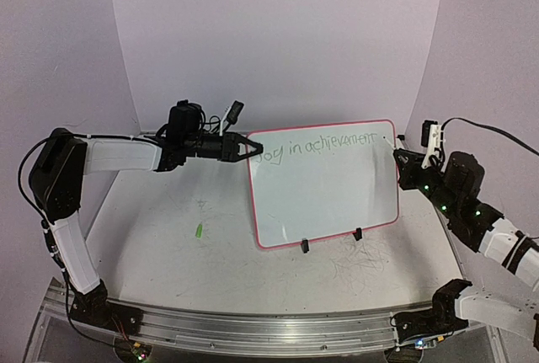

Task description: Write a sentence on the whiteboard

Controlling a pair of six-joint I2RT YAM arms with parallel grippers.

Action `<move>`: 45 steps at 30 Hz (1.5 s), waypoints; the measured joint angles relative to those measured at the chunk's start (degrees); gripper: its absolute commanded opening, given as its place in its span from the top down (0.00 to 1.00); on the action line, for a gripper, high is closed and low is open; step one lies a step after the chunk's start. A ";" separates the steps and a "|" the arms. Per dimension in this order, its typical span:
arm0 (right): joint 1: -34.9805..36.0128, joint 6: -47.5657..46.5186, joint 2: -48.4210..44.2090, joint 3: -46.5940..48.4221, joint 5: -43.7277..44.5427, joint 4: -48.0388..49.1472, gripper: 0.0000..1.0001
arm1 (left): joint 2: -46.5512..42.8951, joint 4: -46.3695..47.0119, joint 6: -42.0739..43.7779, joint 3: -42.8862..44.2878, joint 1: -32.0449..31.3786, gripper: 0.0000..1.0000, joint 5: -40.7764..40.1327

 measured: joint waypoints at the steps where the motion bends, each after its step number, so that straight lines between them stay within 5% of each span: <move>1: 0.00 0.00 0.22 0.00 -0.16 0.00 1.00 | -0.05 -0.02 -0.14 0.00 0.03 0.69 0.13; 7: 0.00 0.00 0.73 0.00 -0.90 0.00 1.00 | -1.02 -0.06 -0.05 -0.04 0.53 0.60 1.43; 13: 0.00 0.00 0.94 0.00 -1.20 -0.01 1.00 | -1.62 -0.02 -0.40 -0.04 1.24 0.71 2.01; 36: 0.02 -0.02 2.31 0.00 -2.19 -0.02 1.00 | -1.68 0.77 -3.49 -0.04 2.43 0.76 2.71; 45: 0.03 -0.04 2.48 0.00 -2.38 -0.01 1.00 | -1.66 1.62 -4.21 -0.04 2.43 0.92 2.47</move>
